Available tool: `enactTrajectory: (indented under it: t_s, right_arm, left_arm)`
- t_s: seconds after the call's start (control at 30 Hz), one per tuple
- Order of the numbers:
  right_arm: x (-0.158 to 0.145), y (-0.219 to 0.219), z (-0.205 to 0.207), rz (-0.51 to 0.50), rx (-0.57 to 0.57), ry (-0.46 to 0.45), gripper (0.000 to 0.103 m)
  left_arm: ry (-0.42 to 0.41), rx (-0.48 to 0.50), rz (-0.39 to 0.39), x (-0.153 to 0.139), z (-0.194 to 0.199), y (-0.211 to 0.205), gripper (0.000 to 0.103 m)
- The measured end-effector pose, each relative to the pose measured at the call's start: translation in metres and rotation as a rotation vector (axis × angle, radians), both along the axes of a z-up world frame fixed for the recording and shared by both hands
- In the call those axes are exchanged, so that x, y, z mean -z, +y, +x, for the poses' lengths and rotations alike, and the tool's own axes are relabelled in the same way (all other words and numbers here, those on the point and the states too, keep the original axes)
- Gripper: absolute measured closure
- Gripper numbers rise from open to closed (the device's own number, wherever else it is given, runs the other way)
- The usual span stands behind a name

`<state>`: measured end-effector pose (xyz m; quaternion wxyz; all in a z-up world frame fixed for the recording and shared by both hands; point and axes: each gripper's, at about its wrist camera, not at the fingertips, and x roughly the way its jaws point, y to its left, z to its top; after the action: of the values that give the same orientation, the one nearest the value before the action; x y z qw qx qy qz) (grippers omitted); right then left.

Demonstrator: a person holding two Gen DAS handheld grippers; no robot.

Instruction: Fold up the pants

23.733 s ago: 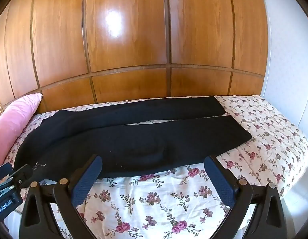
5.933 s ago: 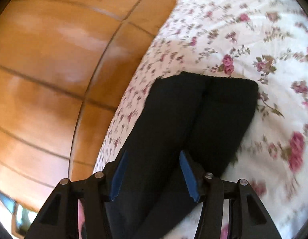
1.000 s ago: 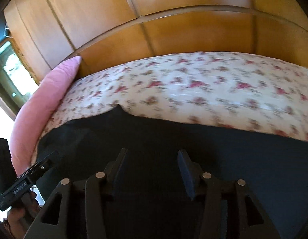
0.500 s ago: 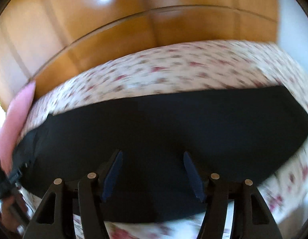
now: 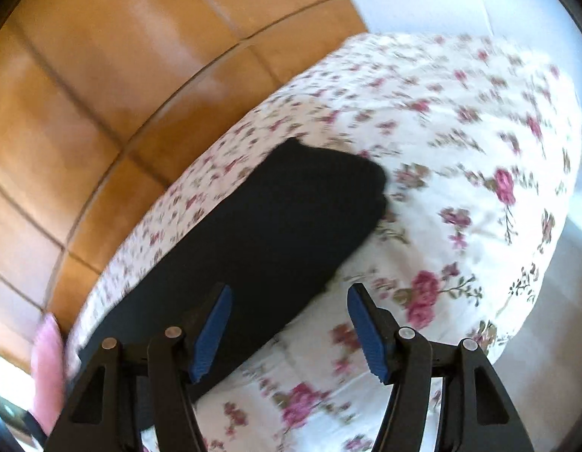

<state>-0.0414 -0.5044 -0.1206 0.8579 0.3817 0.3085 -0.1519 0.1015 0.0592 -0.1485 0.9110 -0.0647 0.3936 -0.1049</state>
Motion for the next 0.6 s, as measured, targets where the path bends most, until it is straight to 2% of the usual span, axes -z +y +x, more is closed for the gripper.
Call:
enactTrajectory:
  t_s: [0.23,0.33,0.37,0.43,0.47,0.6]
  right_arm:
    - [0.017,-0.035,0.004,0.167,0.088,-0.169,0.039]
    - [0.016,-0.038,0.012,0.17,0.122,-0.189,0.041]
    - [0.015,-0.037,0.015,0.157,0.12,-0.181,0.043]
    - [0.015,-0.036,0.024,0.147,0.097,-0.151,0.059]
    - [0.015,-0.036,0.029,0.161,0.088,-0.143,0.071]
    - [0.005,-0.03,0.03,0.173,0.094,-0.151,0.079]
  left_arm:
    - [0.019,-0.018,-0.023,-0.001,0.001,0.002,0.038]
    - [0.027,-0.026,-0.036,-0.001,0.002,0.003,0.038]
    - [0.028,-0.028,-0.037,-0.001,0.002,0.003,0.038]
    - [0.032,-0.033,-0.041,-0.001,0.002,0.003,0.038]
    - [0.036,-0.038,-0.045,-0.001,0.002,0.003,0.038]
    - [0.054,-0.052,-0.071,-0.004,0.004,0.007,0.038]
